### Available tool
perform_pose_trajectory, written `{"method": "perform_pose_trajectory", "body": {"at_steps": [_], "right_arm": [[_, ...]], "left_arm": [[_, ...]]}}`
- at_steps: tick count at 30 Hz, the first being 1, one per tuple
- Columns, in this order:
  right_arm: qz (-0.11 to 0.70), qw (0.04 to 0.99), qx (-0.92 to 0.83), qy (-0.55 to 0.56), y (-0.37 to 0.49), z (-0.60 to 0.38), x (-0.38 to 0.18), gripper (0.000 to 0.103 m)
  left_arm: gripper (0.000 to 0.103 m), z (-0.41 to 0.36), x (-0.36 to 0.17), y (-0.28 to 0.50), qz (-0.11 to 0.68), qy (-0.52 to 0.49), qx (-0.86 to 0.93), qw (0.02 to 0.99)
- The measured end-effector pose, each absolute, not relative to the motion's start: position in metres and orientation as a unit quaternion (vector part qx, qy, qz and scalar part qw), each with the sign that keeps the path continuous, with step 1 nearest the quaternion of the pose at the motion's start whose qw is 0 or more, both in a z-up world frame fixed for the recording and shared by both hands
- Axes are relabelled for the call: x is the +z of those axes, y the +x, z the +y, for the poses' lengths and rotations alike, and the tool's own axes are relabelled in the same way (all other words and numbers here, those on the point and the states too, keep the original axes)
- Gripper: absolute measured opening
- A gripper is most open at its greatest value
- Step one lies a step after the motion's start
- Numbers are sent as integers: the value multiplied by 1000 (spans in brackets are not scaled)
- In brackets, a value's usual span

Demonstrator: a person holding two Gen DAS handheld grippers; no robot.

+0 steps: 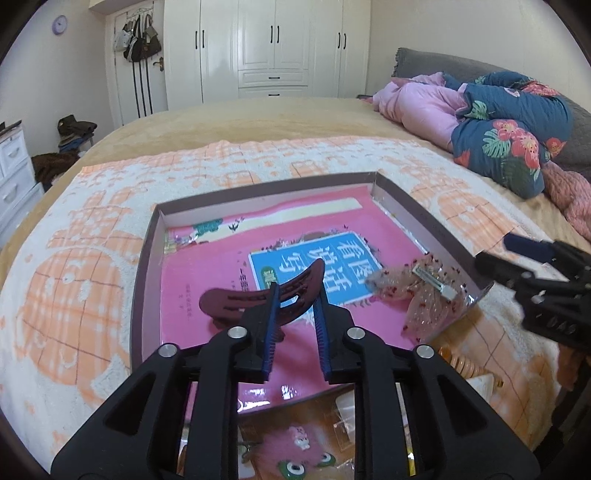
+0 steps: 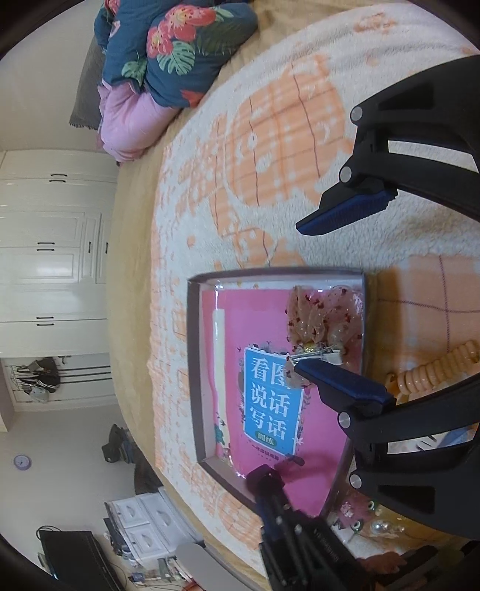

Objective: Organize jewelry
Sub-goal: 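Carry both clips into the tray and open both tools to release them, then withdraw both open tools from the tray back toward the pile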

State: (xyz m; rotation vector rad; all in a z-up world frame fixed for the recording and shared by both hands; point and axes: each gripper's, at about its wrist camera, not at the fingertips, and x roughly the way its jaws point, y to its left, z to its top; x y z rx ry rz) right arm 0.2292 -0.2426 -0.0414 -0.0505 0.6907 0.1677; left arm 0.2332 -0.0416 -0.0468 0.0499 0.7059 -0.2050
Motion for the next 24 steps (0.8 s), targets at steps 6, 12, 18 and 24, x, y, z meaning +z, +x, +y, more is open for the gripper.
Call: {"method": "perform_pose_trajectory", "body": {"at_steps": [6, 12, 18, 24], "right_arm": [[329, 941, 79, -17, 214, -250, -34, 74], [319, 944, 80, -4, 200, -257, -26, 79], [314, 946, 82, 4, 185, -262, -20, 83], [307, 947, 93, 5, 168, -259, -16, 83]], "left_arm": [[19, -36, -48, 227, 357, 15, -94, 929], [39, -33, -39, 213, 354, 15, -91, 931], [58, -27, -33, 200, 352, 5, -87, 932], [71, -18, -24, 183, 345, -12, -86, 935]]}}
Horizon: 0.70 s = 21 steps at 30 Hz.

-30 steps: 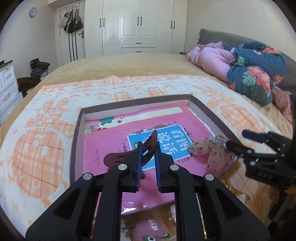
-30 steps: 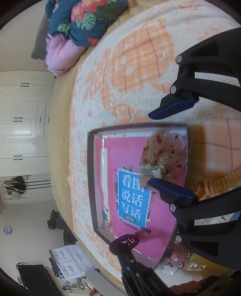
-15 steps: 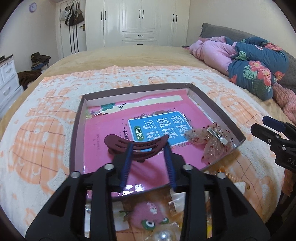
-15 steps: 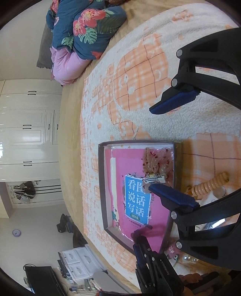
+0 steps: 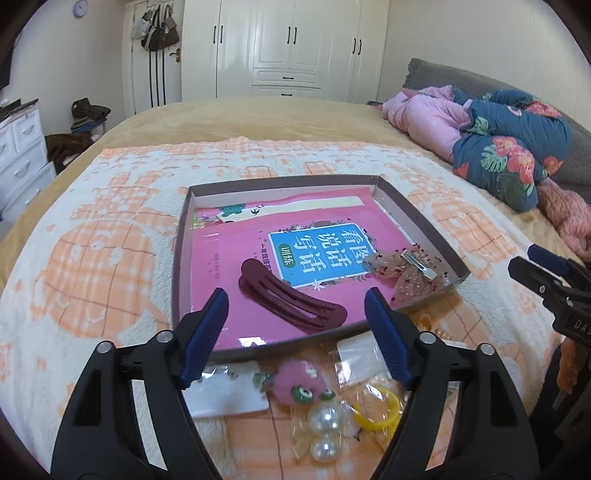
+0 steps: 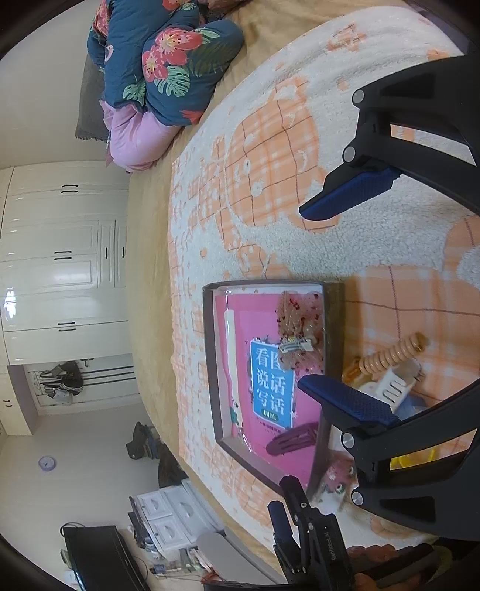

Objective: Organize jewelry
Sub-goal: 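Withdraw both open tools from the tray back toward the pile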

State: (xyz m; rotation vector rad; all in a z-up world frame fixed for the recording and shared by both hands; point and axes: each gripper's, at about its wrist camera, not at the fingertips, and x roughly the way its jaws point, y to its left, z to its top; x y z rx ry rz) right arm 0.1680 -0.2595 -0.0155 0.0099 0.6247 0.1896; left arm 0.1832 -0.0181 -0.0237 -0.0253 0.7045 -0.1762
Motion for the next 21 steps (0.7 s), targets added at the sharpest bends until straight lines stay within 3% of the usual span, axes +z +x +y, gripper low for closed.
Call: {"method": "perform_pose_trajectory", "body": {"at_steps": [12, 21], "right_arm": [[288, 948, 134, -13, 136, -239, -7, 85], [296, 940, 164, -37, 123, -221, -15, 85]], "left_arm": [[87, 3, -10, 147, 324, -29, -75, 943], [88, 24, -18, 127, 329, -45, -57, 942]]}}
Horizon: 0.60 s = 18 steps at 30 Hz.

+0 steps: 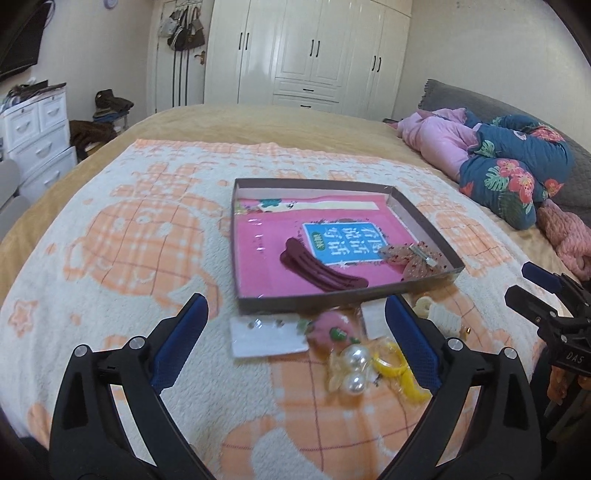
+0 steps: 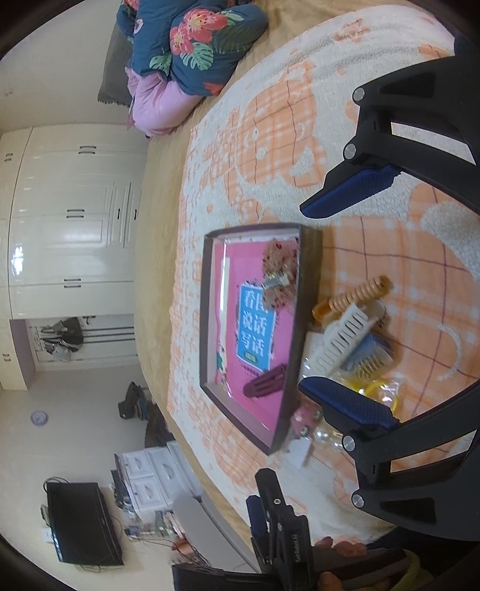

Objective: Organize jewelry
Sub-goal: 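Withdraw both open tools from the tray back toward the pile, then grasp the pearl clip with the left tool while the right tool grasps the small blue box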

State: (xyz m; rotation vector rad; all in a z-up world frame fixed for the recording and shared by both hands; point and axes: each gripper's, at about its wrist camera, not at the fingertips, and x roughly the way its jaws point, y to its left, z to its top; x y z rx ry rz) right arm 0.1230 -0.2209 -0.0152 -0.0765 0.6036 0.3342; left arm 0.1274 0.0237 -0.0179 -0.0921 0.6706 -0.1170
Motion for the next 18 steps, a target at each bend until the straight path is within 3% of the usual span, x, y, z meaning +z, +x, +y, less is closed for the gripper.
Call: {"method": "perform_pose_trajectory", "body": {"at_steps": [18], "right_arm": [[348, 916, 195, -50, 117, -196, -51, 85]], "left_arm": [[88, 30, -44, 114, 363, -44, -59, 929]]}}
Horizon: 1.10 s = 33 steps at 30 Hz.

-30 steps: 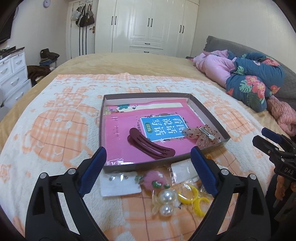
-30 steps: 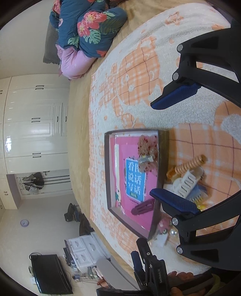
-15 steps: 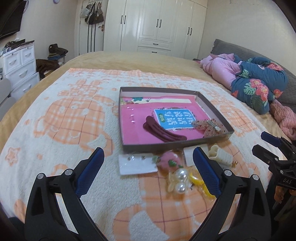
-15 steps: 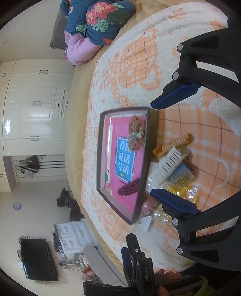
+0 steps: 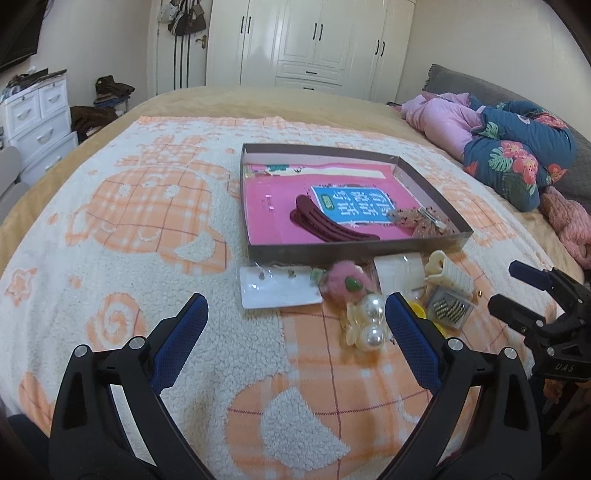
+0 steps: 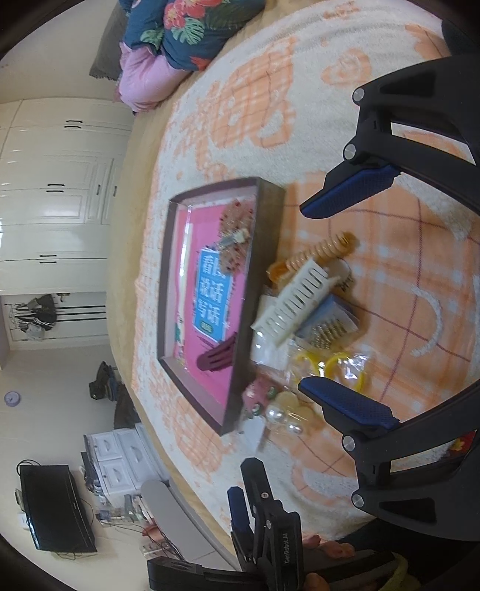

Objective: Organize jewelry
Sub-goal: 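Grasp the pearl clip with the left tool while the right tool grasps the small blue box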

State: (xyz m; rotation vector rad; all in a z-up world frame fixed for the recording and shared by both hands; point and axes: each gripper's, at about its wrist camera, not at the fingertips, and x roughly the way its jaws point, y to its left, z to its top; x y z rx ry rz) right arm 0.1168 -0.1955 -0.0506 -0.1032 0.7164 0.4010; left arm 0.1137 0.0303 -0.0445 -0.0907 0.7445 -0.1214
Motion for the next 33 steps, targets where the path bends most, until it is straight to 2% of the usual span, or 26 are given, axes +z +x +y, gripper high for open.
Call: {"method": "perform_pose_trajectory", "body": {"at_steps": [3, 8, 12, 17, 22, 28, 31, 33], "right_arm": [[365, 909, 198, -36, 117, -196, -59, 83], [394, 896, 207, -12, 120, -196, -71, 73], [409, 888, 211, 10, 124, -197, -78, 70], [427, 875, 224, 37, 131, -196, -86, 58], [433, 868, 237, 54, 140, -192, -90, 51], [439, 861, 244, 76, 155, -189, -95, 50], [441, 859, 246, 82, 160, -190, -96, 41], [443, 856, 252, 85, 159, -192, -95, 41]], "left_arm": [[88, 31, -50, 115, 372, -53, -66, 924], [87, 34, -59, 119, 387, -73, -80, 916], [79, 34, -64, 121, 396, -89, -101, 908], [64, 31, -71, 125, 409, -110, -130, 896], [58, 24, -78, 131, 422, -119, -156, 885], [55, 19, -88, 138, 435, -129, -167, 875], [52, 20, -89, 141, 437, -134, -170, 873], [51, 19, -90, 143, 438, -137, -172, 872]]}}
